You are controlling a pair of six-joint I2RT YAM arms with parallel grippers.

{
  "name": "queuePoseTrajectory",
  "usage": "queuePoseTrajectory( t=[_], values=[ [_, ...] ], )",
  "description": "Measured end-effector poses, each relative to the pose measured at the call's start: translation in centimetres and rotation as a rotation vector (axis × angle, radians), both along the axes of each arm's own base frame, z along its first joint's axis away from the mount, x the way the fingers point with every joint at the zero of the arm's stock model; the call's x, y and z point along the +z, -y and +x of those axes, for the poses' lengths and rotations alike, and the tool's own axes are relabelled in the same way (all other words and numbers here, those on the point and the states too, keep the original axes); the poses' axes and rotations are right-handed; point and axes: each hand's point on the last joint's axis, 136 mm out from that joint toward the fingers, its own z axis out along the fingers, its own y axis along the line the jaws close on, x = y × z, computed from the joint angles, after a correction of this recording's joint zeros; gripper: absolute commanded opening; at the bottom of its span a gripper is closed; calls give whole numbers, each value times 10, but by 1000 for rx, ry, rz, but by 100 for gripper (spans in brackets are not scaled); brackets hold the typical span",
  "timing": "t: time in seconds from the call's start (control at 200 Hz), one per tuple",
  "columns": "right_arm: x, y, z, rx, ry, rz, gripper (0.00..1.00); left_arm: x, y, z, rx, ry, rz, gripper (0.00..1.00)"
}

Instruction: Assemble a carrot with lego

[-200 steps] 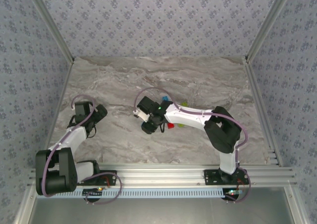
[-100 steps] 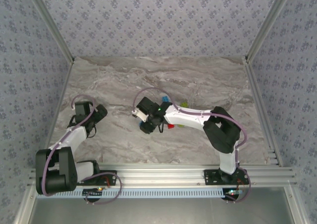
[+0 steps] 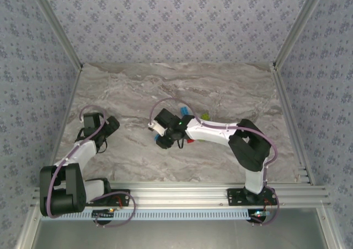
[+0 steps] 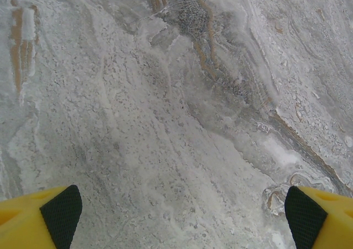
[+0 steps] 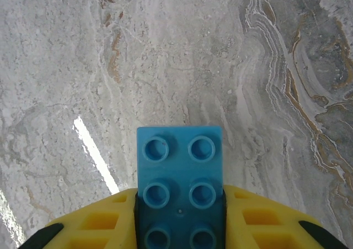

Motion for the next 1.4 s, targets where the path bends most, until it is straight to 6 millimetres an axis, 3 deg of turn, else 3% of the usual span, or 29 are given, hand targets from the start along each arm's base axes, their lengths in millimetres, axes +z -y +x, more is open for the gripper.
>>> queuePoseTrajectory(
  t=[0.33,0.81,1.119,1.399],
  values=[
    [3,6,-6,22,-27,3,29,0,0,0,-1,0,-1,97],
    [12,39,-23,16,-102,-77,29,0,1,0,-3,0,-3,97],
    [3,46,-33,20,-140,-88,29,0,1,0,-3,0,-4,97],
    [4,40,-30,-6,-140,-51,29,0,1,0,-3,0,-4,97]
  ],
)
